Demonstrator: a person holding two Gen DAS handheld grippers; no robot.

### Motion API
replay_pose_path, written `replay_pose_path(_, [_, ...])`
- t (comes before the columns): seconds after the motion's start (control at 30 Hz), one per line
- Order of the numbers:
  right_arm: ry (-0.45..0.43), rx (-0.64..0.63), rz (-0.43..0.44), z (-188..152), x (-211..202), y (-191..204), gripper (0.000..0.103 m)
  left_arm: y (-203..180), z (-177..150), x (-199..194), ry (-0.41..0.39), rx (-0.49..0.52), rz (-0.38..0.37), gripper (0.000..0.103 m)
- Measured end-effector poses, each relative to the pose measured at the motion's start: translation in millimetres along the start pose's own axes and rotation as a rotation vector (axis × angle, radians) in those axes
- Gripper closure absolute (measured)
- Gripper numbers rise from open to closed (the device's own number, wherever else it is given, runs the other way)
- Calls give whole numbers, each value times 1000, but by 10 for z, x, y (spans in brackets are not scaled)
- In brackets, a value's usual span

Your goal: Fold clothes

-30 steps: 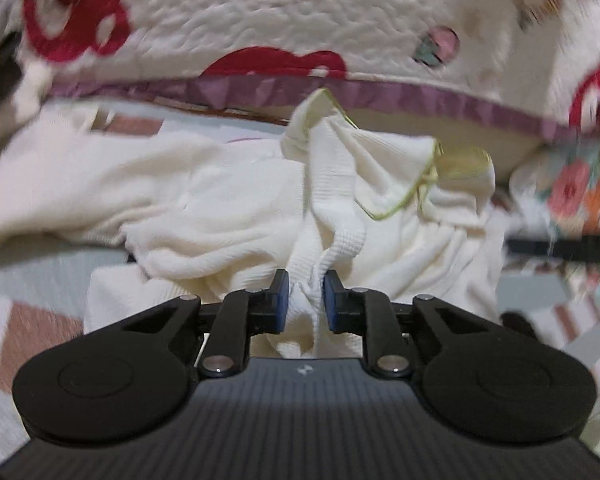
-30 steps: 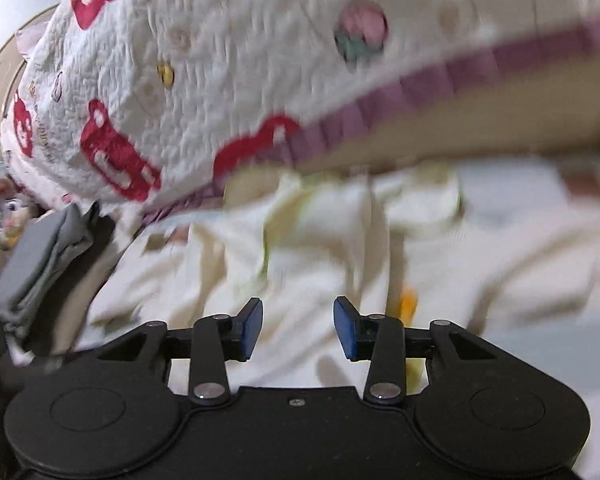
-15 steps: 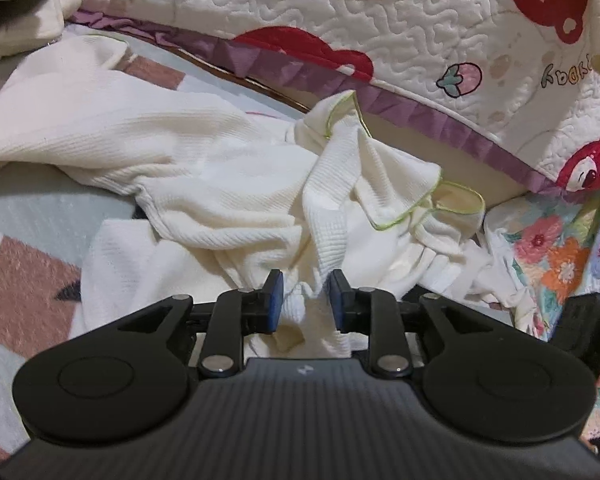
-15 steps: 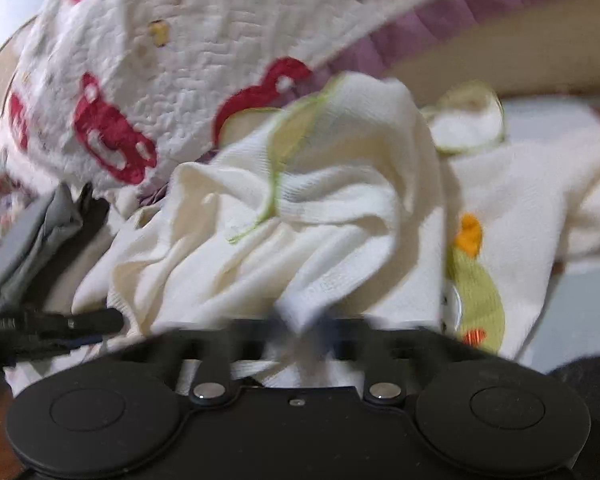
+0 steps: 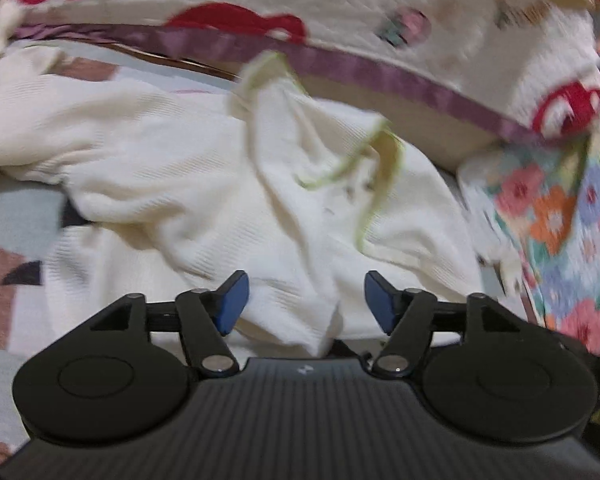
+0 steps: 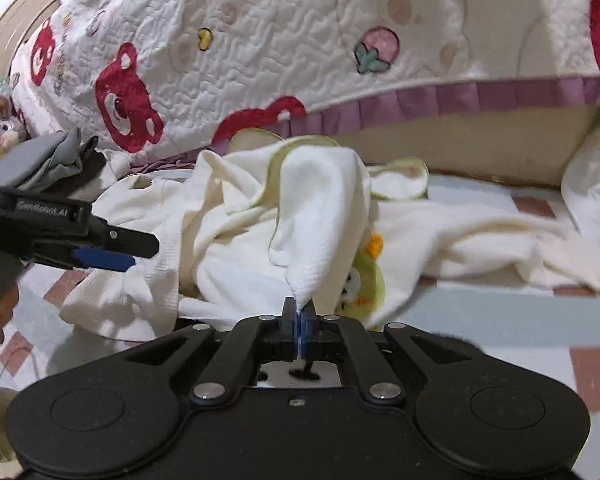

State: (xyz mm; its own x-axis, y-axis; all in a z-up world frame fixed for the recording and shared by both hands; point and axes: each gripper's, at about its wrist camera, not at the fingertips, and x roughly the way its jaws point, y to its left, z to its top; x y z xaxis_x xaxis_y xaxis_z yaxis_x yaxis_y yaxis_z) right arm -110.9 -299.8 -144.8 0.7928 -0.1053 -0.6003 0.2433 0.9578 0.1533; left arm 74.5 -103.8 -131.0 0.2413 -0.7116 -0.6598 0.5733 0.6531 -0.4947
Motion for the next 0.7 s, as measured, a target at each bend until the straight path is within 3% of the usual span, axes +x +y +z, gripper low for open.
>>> replay_pose_path(0.07, [-4,14,16,-22,-3,-25,100,-120,-41,78,25,68,7,30])
replay_pose_path(0.13, [0,-11,16,-18,18,20,100,-199,-94,176,27,113,90,30])
replay_pose_path(0.23, [5,-25,9,-30,18,73,100,-138,-106,272,0,52,171,31])
replay_pose_path(0.3, [15,-21,13,-38,25,85,100,-63,-99,269,-15,20,206,61])
replay_pose_path(0.33, [20,-25,11,-43,28,97,100,-31,-95,268,-19,11,225,96])
replay_pose_path(0.37, [23,-38,4,-45,27,115,100,-57,-83,266,-1,75,254,98])
replay_pose_path(0.47, [24,-55,-3,-32,36,123,100,-207,-44,76,-75,252,354,98])
replay_pose_path(0.53, [28,-41,3,-20,59,99,99,-189,45,-31,-112,253,383,98])
replay_pose_path(0.6, [42,17,38,-23,113,35,95,-103,90,-65,-120,213,363,97])
replay_pose_path(0.7, [74,72,86,-66,232,-26,94,57,66,57,-51,127,325,97])
